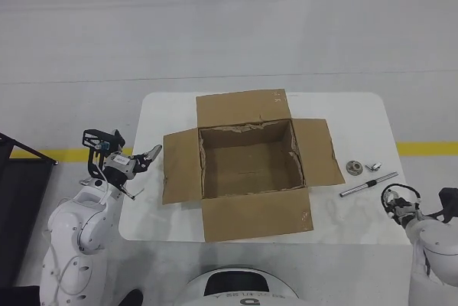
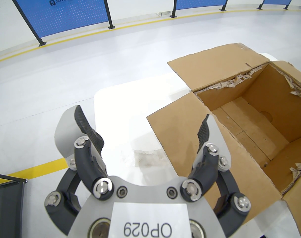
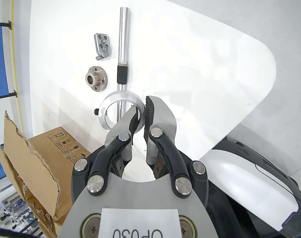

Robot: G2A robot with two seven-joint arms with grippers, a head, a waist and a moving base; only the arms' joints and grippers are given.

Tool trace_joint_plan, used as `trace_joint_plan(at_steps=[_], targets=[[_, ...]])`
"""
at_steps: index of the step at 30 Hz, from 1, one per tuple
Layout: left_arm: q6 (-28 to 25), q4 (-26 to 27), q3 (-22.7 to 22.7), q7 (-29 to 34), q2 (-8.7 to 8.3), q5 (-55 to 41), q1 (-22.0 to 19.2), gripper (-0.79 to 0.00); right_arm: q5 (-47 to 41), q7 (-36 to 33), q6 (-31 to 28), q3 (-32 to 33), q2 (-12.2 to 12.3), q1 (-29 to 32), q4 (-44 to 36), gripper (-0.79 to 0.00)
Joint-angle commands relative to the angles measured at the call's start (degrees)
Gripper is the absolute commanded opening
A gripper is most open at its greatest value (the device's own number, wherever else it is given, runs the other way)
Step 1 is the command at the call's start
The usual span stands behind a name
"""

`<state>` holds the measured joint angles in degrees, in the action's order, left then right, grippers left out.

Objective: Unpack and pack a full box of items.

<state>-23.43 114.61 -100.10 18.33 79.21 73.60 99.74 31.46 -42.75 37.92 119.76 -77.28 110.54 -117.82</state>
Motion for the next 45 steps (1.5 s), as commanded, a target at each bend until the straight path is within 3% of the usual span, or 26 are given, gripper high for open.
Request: trace_joint_plan(at_steps=[1, 4, 6, 8, 13, 19, 31, 45], targets=[[0.00, 0.00, 0.00, 0.00, 0.00, 0.00, 0.00, 0.000, -1.75, 0.34, 0.29, -0.98, -0.20, 0.37, -4.36, -0.785], [0.00, 0.00, 0.00, 0.00, 0.00, 0.00, 0.00, 0.000, -3.17, -3.10, -0.12, -4.32, -0.15, 1.19, -12.74, -0.785], [0.00, 0.00, 0.00, 0.00, 0.00, 0.00, 0.00, 0.000, 0.78, -4.15, -0.18, -8.23, 0.16, 1.43, -16.83, -0.785], [0.00, 0.00, 0.00, 0.00, 0.00, 0.00, 0.00, 0.000, 6.39, -4.04, -1.01, -14.55, 0.53, -0.73, -16.83, -0.785], [0.00, 0.00, 0.00, 0.00, 0.00, 0.00, 0.00, 0.000, 20.25, -8.18, 5.92, -29.87, 1.05, -9.18, -16.41, -0.785], [0.00, 0.00, 0.00, 0.00, 0.00, 0.00, 0.00, 0.000, 28.11, -11.18, 12.43, -41.89, 0.63, -21.48, -8.32, -0.785], [0.00, 0.00, 0.00, 0.00, 0.00, 0.00, 0.00, 0.000, 37.95, -4.92, 18.70, -59.15, -2.13, -31.18, 8.74, -0.785], [0.00, 0.00, 0.00, 0.00, 0.00, 0.00, 0.00, 0.000, 43.51, -3.53, 20.08, -62.63, -8.48, -37.93, 30.30, -0.785]])
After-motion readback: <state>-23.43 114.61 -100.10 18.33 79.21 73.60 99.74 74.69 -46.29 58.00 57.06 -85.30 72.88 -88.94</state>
